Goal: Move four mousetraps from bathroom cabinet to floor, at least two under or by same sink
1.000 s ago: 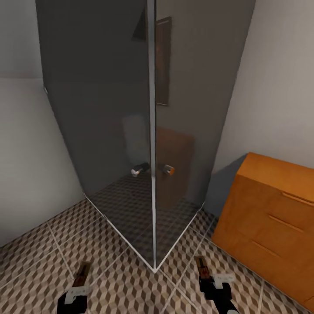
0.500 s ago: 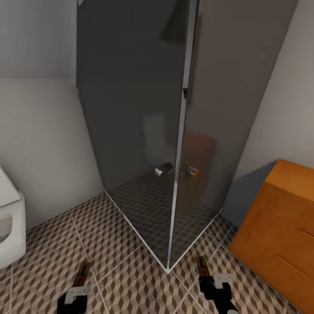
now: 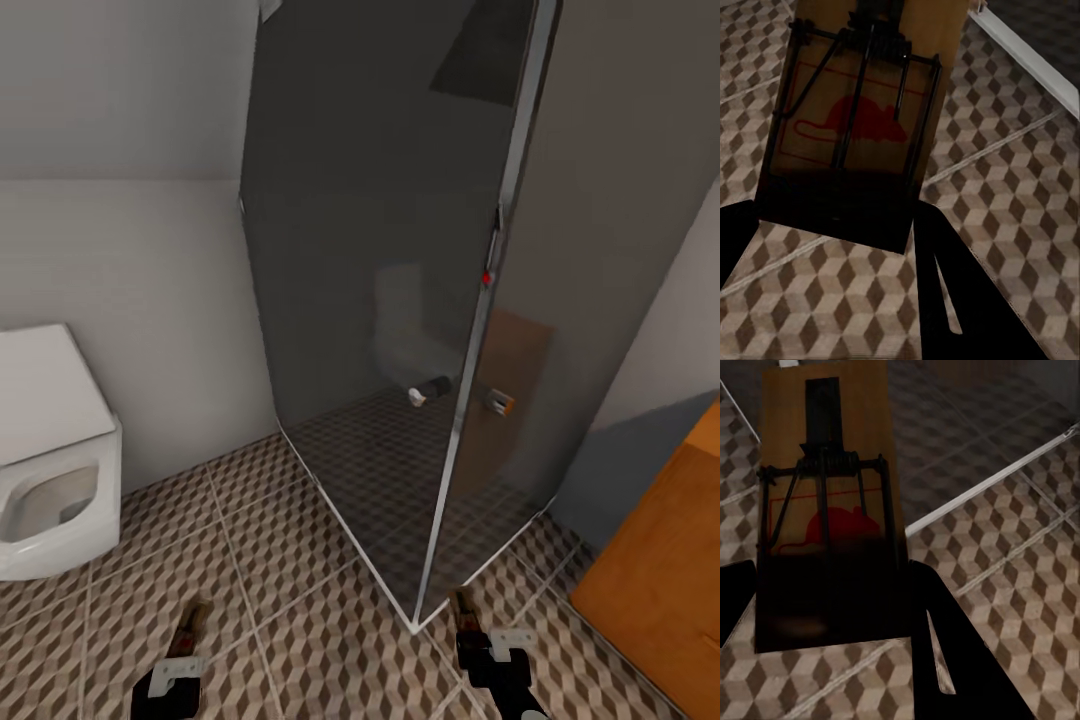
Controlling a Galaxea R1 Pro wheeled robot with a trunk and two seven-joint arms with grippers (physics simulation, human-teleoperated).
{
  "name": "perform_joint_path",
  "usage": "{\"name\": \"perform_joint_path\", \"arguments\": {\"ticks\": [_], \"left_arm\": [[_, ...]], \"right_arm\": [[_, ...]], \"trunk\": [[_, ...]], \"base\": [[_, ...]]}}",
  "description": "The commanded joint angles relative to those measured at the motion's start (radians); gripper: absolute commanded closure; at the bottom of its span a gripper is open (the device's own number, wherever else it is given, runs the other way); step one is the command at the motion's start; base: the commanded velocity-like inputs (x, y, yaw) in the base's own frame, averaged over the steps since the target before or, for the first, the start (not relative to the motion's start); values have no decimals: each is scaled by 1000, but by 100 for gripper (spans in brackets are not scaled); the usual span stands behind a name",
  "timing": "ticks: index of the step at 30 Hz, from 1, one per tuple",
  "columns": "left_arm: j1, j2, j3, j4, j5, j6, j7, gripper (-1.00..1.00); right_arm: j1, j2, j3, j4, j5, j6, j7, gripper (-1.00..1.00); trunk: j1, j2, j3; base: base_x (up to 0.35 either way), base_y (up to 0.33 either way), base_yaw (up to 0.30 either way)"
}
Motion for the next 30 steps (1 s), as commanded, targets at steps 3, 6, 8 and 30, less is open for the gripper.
{"name": "perform_joint_path", "arguments": {"ticks": [3,6,8,30], "left_arm": [[-1,-1,-5,3,7,-2,-3,100],[-1,-1,-5,3,7,-2,-3,100],[-1,-1,-5,3,7,-2,-3,100],[-1,-1,-5,3,7,-2,-3,100]], "right_arm": [[0,1,-5,0,8,-3,-5,100],[0,1,-5,0,8,-3,-5,100],[0,1,-5,0,8,-3,-5,100],[0,1,-4,0,8,-3,-5,100]], "trunk": [[0,0,-1],[0,0,-1],[0,0,-1],[0,0,-1]], "base": [[0,0,288],[0,0,288],[0,0,288],[0,0,289]]}}
